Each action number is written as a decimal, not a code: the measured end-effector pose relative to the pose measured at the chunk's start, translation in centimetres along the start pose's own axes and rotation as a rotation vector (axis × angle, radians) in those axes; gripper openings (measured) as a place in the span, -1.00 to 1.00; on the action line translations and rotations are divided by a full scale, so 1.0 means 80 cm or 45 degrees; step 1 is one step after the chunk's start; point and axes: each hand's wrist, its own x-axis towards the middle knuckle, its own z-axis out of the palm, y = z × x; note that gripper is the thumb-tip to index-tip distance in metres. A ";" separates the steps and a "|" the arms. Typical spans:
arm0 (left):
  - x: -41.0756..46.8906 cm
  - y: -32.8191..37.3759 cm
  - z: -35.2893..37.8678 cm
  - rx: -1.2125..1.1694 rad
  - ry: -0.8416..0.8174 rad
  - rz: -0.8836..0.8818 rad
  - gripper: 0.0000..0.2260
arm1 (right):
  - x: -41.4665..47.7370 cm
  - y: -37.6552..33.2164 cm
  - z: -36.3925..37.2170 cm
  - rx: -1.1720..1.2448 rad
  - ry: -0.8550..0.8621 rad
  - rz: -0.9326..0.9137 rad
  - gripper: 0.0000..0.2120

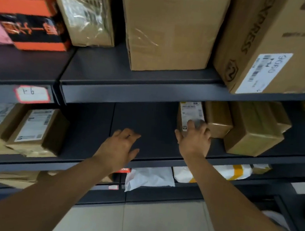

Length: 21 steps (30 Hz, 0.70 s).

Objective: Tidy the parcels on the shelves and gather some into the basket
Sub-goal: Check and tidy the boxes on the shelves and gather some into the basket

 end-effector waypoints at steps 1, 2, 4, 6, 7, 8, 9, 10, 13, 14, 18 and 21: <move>0.002 -0.001 0.003 -0.016 0.004 0.001 -0.53 | 0.000 -0.003 0.000 0.003 -0.002 0.006 -0.54; 0.004 -0.003 0.005 -0.031 0.008 0.002 -0.53 | -0.001 -0.005 0.001 0.003 -0.005 0.010 -0.54; 0.007 -0.005 0.006 -0.057 0.010 0.006 -0.53 | -0.009 -0.011 -0.001 -0.009 -0.004 -0.012 -0.52; 0.012 -0.010 0.004 -0.098 0.009 -0.004 -0.53 | -0.021 -0.018 -0.001 -0.036 -0.012 -0.071 -0.51; 0.014 -0.011 0.002 -0.134 0.008 -0.022 -0.53 | -0.029 -0.022 0.000 -0.043 -0.021 -0.105 -0.50; 0.016 -0.012 0.001 -0.181 0.000 -0.049 -0.54 | -0.038 -0.027 0.000 -0.035 -0.036 -0.137 -0.49; 0.019 -0.012 -0.002 -0.229 -0.005 -0.074 -0.54 | -0.046 -0.033 0.001 -0.027 -0.050 -0.171 -0.49; 0.021 -0.012 -0.005 -0.273 -0.012 -0.098 -0.54 | -0.053 -0.039 0.003 -0.017 -0.066 -0.211 -0.49; 0.025 -0.013 -0.011 -0.372 -0.037 -0.157 -0.55 | -0.069 -0.062 0.012 0.028 -0.119 -0.326 -0.48; 0.026 -0.016 -0.010 -0.395 -0.049 -0.168 -0.56 | -0.074 -0.071 0.016 0.044 -0.117 -0.358 -0.48; 0.019 -0.034 -0.005 -0.501 -0.110 -0.182 -0.62 | -0.096 -0.105 0.026 0.180 -0.116 -0.527 -0.52; 0.008 -0.048 -0.005 -0.452 -0.151 -0.183 -0.64 | -0.104 -0.119 0.033 0.315 -0.321 -0.632 -0.46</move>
